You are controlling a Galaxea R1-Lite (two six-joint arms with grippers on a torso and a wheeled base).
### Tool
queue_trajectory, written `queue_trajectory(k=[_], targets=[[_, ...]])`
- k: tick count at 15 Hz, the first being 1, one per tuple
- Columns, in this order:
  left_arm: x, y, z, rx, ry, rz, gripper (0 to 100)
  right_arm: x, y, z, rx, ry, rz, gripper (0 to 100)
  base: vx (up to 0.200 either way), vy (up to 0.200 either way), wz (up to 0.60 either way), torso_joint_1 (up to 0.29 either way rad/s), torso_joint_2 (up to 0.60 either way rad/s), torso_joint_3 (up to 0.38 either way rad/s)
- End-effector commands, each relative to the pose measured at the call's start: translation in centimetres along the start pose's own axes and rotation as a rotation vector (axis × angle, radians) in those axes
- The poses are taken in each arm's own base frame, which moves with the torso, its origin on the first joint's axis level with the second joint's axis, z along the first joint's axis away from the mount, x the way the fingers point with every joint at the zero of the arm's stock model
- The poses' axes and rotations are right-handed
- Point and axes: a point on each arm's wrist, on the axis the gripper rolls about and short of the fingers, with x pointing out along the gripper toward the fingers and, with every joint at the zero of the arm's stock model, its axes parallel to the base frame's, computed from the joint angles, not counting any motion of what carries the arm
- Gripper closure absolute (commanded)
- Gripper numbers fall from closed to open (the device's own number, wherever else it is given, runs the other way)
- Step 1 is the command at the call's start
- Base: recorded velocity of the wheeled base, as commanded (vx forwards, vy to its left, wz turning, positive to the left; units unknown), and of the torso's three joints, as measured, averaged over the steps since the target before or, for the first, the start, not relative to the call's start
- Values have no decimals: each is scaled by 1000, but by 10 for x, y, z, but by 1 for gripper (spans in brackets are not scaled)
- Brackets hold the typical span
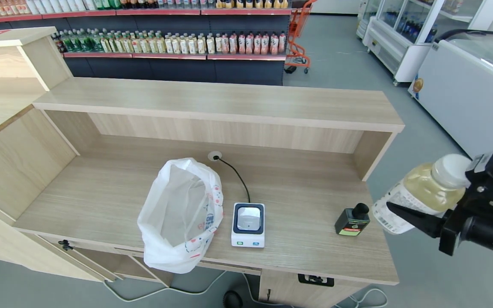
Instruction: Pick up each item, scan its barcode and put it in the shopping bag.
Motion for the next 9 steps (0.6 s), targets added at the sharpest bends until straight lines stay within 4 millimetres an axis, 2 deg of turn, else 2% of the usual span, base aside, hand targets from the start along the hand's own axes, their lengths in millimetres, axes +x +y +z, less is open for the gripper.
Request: queue_trajectory(k=[1, 4, 9], targets=[[0, 0, 0, 0, 1, 0, 100, 9, -2, -21, 13, 96, -13, 100, 0, 0, 0, 0, 0, 0], [0, 0, 0, 0, 1, 0, 100, 10, 5, -20, -30, 80, 39, 100, 0, 0, 0, 0, 0, 0], [0, 0, 0, 0, 3, 0, 100, 14, -9, -21, -187, 100, -12, 100, 0, 0, 0, 0, 0, 0]])
